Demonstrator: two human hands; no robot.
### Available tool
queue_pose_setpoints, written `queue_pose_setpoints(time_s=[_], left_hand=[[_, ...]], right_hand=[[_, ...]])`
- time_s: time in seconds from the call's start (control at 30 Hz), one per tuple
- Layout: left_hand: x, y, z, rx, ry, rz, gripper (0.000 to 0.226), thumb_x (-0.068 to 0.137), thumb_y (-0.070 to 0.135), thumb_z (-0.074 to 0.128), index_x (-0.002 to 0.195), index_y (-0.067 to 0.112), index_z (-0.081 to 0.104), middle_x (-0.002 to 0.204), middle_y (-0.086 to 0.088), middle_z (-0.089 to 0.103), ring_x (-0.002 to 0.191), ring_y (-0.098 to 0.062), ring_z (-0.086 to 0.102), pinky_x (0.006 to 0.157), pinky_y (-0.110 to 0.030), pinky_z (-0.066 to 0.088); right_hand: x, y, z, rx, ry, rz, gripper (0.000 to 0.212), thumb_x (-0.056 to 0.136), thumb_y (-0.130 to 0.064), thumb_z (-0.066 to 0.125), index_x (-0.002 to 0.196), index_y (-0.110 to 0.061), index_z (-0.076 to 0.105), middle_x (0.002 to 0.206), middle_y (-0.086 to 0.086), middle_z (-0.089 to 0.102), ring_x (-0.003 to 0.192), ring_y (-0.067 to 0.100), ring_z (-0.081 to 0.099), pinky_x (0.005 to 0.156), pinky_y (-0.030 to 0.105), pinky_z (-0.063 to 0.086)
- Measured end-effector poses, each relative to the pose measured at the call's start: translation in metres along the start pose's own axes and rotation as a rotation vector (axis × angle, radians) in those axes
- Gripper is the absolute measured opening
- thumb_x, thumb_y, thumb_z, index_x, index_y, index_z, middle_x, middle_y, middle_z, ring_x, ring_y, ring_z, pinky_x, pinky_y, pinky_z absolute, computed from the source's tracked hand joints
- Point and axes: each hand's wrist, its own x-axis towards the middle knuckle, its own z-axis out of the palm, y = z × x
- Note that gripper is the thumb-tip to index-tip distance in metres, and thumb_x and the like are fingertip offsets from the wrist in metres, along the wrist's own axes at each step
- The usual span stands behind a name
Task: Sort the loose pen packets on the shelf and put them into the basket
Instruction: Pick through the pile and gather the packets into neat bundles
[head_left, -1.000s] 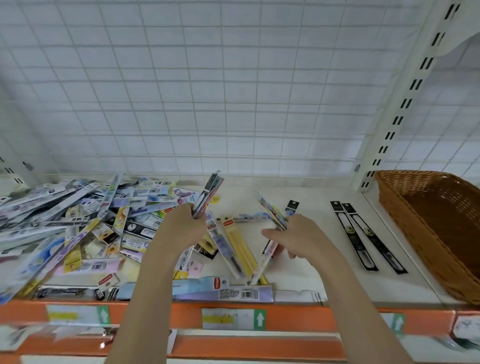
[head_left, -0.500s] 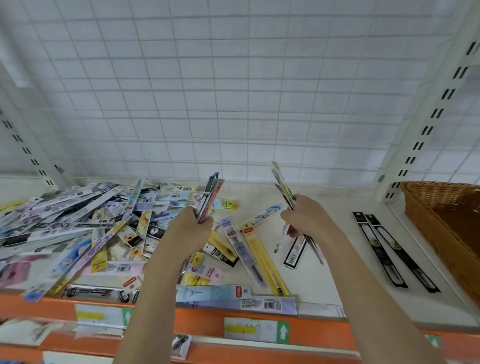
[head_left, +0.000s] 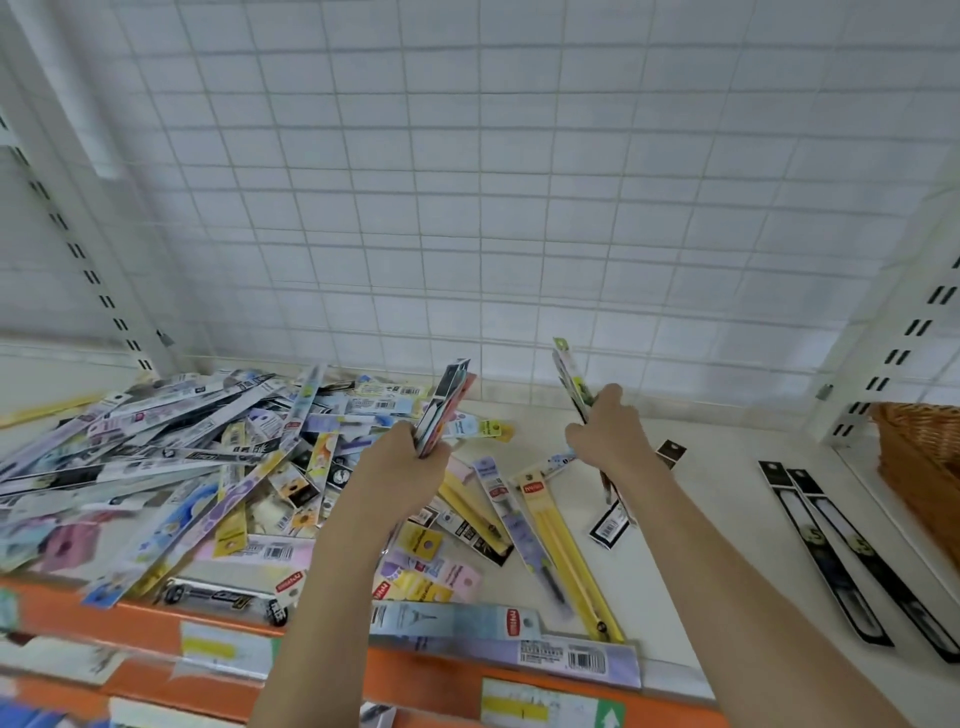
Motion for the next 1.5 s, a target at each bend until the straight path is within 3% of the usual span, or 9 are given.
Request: queue_pose_setpoints(time_s=[0.13, 0.37, 0.53, 0.7, 0.9, 1.1, 1.27, 1.4, 1.5], left_hand=[[0.004, -0.002, -0.001, 0.013, 0.009, 0.002, 0.031, 0.092, 0.028, 0.048, 0.066, 0.018, 0.035, 0.056, 0.000, 0.037, 0.048, -0.016, 0.036, 0.046, -0.028, 0.027], [0.013, 0.004, 0.006, 0.031, -0.018, 0.014, 0.027, 0.093, 0.029, 0.049, 0.072, 0.015, 0.039, 0.060, -0.001, 0.042, 0.052, -0.016, 0.041, 0.047, -0.026, 0.030], [0.021, 0.015, 0.019, 0.035, -0.049, 0.055, 0.019, 0.092, 0.028, 0.048, 0.079, 0.015, 0.044, 0.062, -0.001, 0.047, 0.059, -0.018, 0.050, 0.050, -0.027, 0.035], [0.023, 0.030, 0.038, 0.028, -0.110, 0.071, 0.027, 0.088, 0.028, 0.051, 0.065, 0.018, 0.041, 0.057, -0.001, 0.046, 0.052, -0.018, 0.048, 0.048, -0.024, 0.034], [0.018, 0.049, 0.055, 0.137, -0.161, 0.054, 0.036, 0.086, 0.036, 0.054, 0.060, 0.015, 0.041, 0.058, -0.001, 0.045, 0.051, -0.016, 0.044, 0.045, -0.023, 0.032], [0.004, 0.062, 0.082, 0.221, -0.271, 0.047, 0.046, 0.080, 0.053, 0.061, 0.064, 0.013, 0.044, 0.062, -0.001, 0.045, 0.053, -0.014, 0.046, 0.044, -0.023, 0.031], [0.001, 0.062, 0.094, 0.284, -0.241, 0.050, 0.058, 0.078, 0.056, 0.063, 0.098, 0.002, 0.061, 0.089, -0.013, 0.062, 0.093, -0.029, 0.065, 0.060, -0.025, 0.039], [0.002, 0.059, 0.091, 0.306, -0.237, 0.036, 0.050, 0.077, 0.059, 0.062, 0.075, 0.011, 0.049, 0.068, 0.001, 0.048, 0.069, -0.020, 0.054, 0.046, -0.022, 0.034], [-0.003, 0.061, 0.096, 0.313, -0.249, 0.039, 0.052, 0.076, 0.060, 0.062, 0.075, 0.010, 0.048, 0.067, 0.000, 0.047, 0.067, -0.019, 0.054, 0.045, -0.022, 0.033]], right_hand=[[-0.002, 0.003, 0.009, -0.081, -0.011, 0.048, 0.049, 0.086, -0.021, 0.064, 0.116, -0.001, 0.030, 0.095, 0.013, 0.047, 0.078, 0.024, 0.046, 0.051, 0.027, 0.034], [0.008, -0.001, 0.010, -0.145, -0.065, 0.033, 0.039, 0.086, -0.003, 0.051, 0.121, 0.001, 0.033, 0.113, 0.022, 0.053, 0.091, 0.031, 0.055, 0.066, 0.029, 0.038], [0.011, 0.006, -0.005, -0.030, -0.056, 0.052, 0.029, 0.088, -0.013, 0.055, 0.100, -0.006, 0.030, 0.078, 0.007, 0.045, 0.083, 0.029, 0.051, 0.067, 0.031, 0.039], [0.011, 0.019, -0.040, 0.031, 0.065, 0.088, 0.016, 0.089, -0.012, 0.053, 0.081, -0.005, 0.040, 0.065, 0.001, 0.040, 0.060, 0.017, 0.044, 0.045, 0.024, 0.027], [-0.002, 0.038, -0.068, -0.018, 0.037, 0.169, 0.031, 0.085, -0.014, 0.052, 0.056, -0.012, 0.041, 0.049, 0.000, 0.045, 0.049, 0.013, 0.038, 0.045, 0.024, 0.026], [-0.012, 0.053, -0.051, -0.249, -0.055, 0.190, 0.022, 0.085, -0.022, 0.054, 0.071, -0.005, 0.057, 0.061, 0.003, 0.048, 0.066, 0.025, 0.051, 0.048, 0.025, 0.034], [-0.022, 0.052, -0.030, -0.314, -0.059, 0.114, 0.032, 0.085, -0.037, 0.060, 0.081, -0.008, 0.046, 0.072, 0.004, 0.045, 0.074, 0.025, 0.049, 0.052, 0.026, 0.036], [-0.021, 0.053, -0.034, -0.349, -0.044, 0.105, 0.029, 0.092, -0.031, 0.051, 0.103, -0.006, 0.059, 0.087, 0.010, 0.053, 0.075, 0.024, 0.048, 0.050, 0.023, 0.033], [-0.021, 0.056, -0.037, -0.393, -0.070, 0.098, 0.016, 0.090, -0.026, 0.053, 0.093, -0.011, 0.055, 0.086, 0.009, 0.053, 0.077, 0.027, 0.051, 0.057, 0.023, 0.036]])
